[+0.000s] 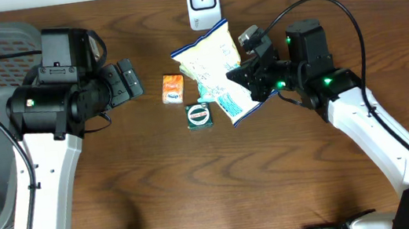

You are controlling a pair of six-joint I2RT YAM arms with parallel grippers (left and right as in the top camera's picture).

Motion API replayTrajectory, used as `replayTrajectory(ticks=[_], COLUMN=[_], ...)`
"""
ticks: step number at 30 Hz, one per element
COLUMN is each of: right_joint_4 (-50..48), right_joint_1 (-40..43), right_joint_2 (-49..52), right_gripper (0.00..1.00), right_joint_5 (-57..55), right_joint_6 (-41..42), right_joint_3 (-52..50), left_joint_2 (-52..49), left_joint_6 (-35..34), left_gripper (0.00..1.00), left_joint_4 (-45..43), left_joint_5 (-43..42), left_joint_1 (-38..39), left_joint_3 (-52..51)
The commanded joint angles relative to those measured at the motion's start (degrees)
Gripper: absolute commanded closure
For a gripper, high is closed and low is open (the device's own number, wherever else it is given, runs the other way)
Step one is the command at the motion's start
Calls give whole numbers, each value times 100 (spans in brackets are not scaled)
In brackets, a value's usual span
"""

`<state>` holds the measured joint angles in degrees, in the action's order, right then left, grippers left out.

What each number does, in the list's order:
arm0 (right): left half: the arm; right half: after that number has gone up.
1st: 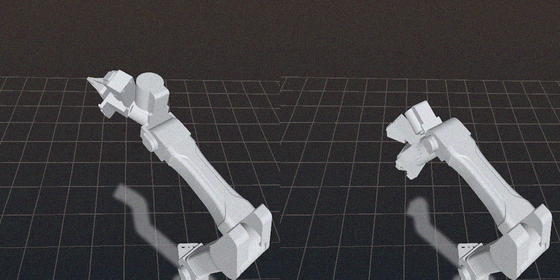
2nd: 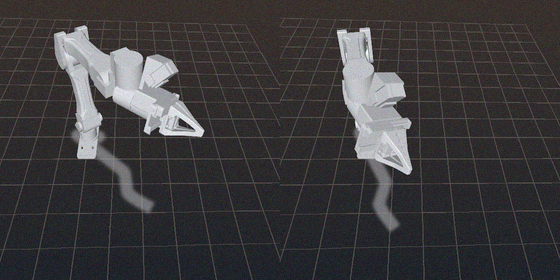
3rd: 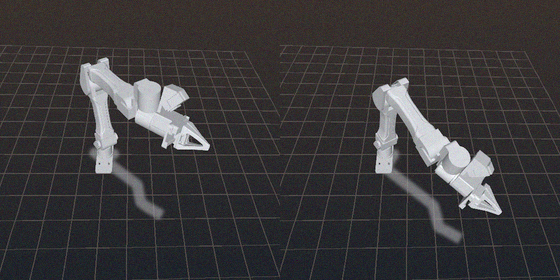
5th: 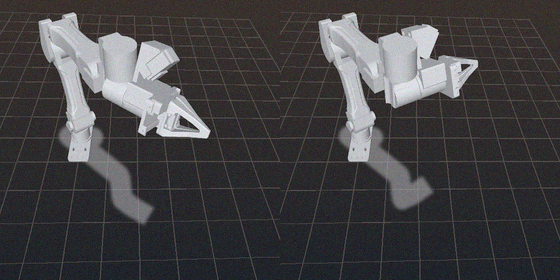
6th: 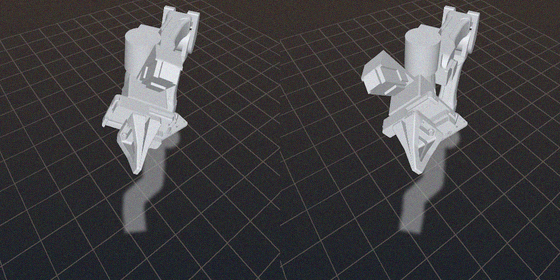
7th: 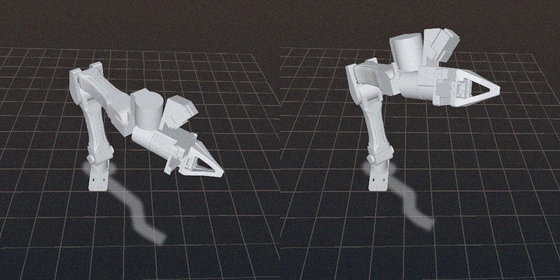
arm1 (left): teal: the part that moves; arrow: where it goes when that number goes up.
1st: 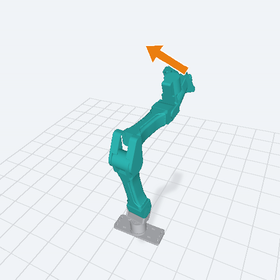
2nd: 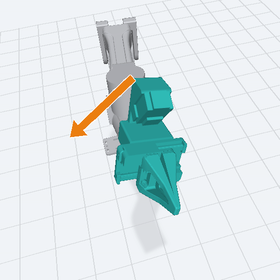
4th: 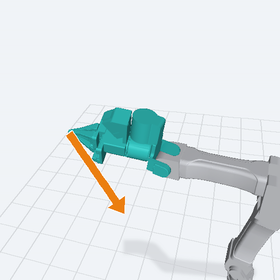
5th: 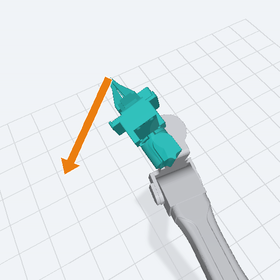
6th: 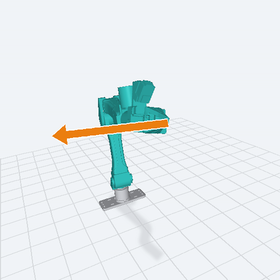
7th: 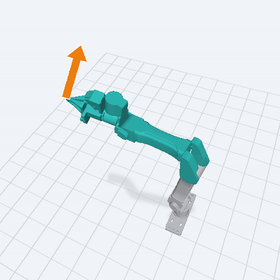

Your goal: Scan the item barcode

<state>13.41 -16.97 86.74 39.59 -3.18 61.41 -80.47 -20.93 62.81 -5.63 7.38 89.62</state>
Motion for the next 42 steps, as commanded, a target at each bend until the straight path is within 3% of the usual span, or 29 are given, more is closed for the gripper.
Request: replayTrajectory(ticks=[1, 23, 30, 36, 42], right_joint_4=[-35, -31, 452, 638, 920], right_joint_1=[-37, -37, -37, -37, -31], right_joint_2=[-76, -76, -76, -85, -22], right_gripper=[99, 99, 99, 99, 99], right_joint_5=[81, -590, -3805, -6655, -8094], right_joint_6=[-9, 313, 1410, 1384, 1320], right_joint_3=[46, 46, 46, 46, 46], left_joint_2=[-2, -2, -2, -2, -2], left_joint_6=[33, 33, 33, 33, 33], left_gripper=[2, 2, 2, 2, 2], left_joint_4=[15, 15, 15, 15, 15], left_joint_5=[35, 35, 35, 35, 35], left_joint_1=[-24, -24, -24, -24, -24], left_joint_3=[70, 70, 70, 70, 70])
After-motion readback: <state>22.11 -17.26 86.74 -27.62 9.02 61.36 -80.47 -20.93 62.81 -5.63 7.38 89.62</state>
